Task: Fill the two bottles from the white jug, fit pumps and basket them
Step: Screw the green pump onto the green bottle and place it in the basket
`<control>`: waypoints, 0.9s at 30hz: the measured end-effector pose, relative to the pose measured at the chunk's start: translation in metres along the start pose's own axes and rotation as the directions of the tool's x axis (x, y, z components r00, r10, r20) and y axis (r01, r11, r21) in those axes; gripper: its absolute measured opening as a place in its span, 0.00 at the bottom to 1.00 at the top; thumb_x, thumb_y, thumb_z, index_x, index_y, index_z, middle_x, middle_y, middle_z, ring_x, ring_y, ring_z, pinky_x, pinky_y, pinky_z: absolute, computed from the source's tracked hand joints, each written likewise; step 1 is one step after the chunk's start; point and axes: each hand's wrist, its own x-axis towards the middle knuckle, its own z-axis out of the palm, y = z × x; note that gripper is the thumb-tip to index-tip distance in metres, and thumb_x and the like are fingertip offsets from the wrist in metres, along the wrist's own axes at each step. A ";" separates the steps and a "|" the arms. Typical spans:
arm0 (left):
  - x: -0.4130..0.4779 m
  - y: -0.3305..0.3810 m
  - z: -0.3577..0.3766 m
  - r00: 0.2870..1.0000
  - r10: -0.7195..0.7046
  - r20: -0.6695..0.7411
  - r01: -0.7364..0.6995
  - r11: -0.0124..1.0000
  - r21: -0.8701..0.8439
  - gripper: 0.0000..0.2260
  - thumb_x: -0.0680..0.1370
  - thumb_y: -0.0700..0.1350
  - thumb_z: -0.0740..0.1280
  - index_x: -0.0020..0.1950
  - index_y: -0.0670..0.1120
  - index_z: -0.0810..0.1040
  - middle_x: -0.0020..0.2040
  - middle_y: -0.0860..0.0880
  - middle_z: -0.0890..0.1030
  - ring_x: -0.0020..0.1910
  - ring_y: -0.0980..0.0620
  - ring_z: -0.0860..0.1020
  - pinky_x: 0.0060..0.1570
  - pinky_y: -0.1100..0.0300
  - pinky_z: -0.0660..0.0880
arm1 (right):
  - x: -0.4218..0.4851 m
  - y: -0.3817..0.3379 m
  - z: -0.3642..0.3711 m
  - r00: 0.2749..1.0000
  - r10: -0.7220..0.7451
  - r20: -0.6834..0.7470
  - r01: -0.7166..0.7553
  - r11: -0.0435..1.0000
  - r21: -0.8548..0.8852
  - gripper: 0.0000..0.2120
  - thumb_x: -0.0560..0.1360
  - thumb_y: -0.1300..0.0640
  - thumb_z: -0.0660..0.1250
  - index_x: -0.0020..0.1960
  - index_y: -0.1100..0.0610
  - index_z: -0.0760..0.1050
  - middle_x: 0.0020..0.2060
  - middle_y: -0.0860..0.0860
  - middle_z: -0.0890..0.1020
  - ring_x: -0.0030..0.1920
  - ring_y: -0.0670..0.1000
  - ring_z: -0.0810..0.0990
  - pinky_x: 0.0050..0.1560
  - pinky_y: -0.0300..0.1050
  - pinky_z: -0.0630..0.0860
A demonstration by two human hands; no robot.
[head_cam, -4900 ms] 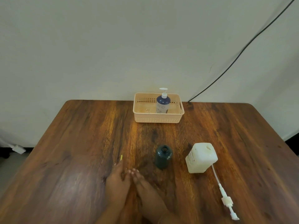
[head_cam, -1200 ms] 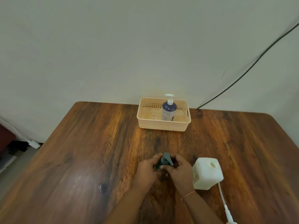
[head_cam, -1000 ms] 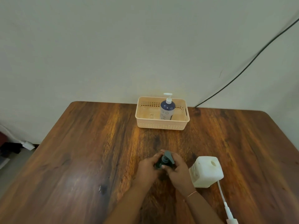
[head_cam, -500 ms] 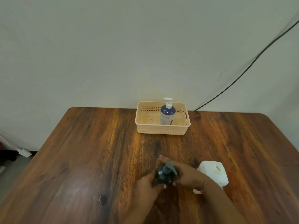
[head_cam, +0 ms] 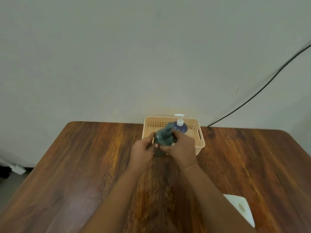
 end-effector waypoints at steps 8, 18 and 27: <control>0.090 -0.021 0.009 0.994 -0.107 0.007 0.107 0.987 -0.119 0.17 0.78 0.35 0.58 0.63 0.46 0.74 0.55 0.48 0.80 0.56 0.50 0.77 0.51 0.61 0.74 | 0.087 0.011 0.061 0.989 0.103 -0.106 -0.119 0.981 -0.154 0.20 0.65 0.51 0.74 0.52 0.57 0.74 0.47 0.55 0.83 0.48 0.55 0.81 0.47 0.45 0.75; 0.128 -0.055 0.033 0.964 -0.259 0.066 0.267 0.945 -0.190 0.17 0.76 0.33 0.55 0.50 0.50 0.78 0.53 0.43 0.81 0.54 0.44 0.78 0.56 0.48 0.75 | 0.110 0.044 0.101 0.976 0.173 -0.131 -0.206 0.927 -0.313 0.10 0.72 0.56 0.65 0.50 0.60 0.76 0.46 0.57 0.83 0.47 0.57 0.81 0.44 0.49 0.76; 0.132 -0.057 0.036 0.969 -0.238 0.059 0.244 0.961 -0.133 0.18 0.76 0.32 0.54 0.57 0.46 0.78 0.53 0.45 0.81 0.51 0.48 0.77 0.38 0.63 0.71 | 0.110 0.043 0.104 0.973 0.165 -0.160 -0.212 0.912 -0.351 0.11 0.74 0.56 0.65 0.54 0.60 0.74 0.48 0.57 0.83 0.48 0.57 0.81 0.44 0.47 0.76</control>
